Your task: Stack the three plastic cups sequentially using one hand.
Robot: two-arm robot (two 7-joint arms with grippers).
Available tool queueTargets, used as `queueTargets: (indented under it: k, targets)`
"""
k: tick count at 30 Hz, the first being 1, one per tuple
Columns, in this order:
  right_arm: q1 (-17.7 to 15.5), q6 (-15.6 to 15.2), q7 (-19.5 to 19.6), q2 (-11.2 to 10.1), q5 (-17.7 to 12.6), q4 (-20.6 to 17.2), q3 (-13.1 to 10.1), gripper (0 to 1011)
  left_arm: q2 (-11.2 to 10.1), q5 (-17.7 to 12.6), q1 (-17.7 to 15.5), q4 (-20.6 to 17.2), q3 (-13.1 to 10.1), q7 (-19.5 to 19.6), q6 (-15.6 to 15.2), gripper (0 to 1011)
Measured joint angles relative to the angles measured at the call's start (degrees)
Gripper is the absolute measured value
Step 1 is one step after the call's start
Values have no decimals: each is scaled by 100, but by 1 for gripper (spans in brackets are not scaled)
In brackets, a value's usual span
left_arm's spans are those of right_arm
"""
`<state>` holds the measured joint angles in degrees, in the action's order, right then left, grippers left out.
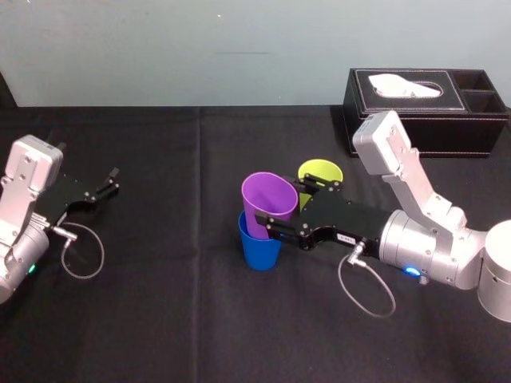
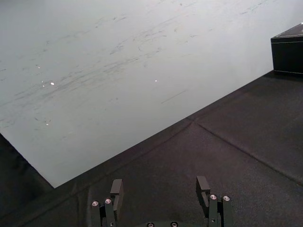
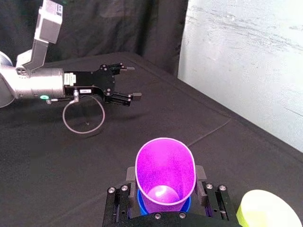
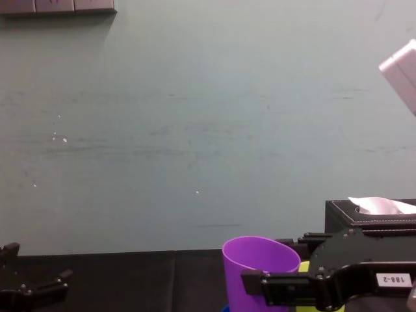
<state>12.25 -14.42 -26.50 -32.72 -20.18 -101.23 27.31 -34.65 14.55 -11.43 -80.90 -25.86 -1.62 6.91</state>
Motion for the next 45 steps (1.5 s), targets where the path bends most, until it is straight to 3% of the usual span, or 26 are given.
queueTargets:
  k: [24, 35, 45]
  targets:
    - [-18, 10, -14, 45, -13, 84, -1, 730, 0, 0, 0, 0, 0, 0, 0, 1011]
    - [-19, 10, -14, 40, -18, 78, -3, 1003, 0, 0, 0, 0, 0, 0, 0, 1011]
    - [-19, 10, -14, 39, -18, 74, -3, 1003, 0, 0, 0, 0, 0, 0, 0, 1011]
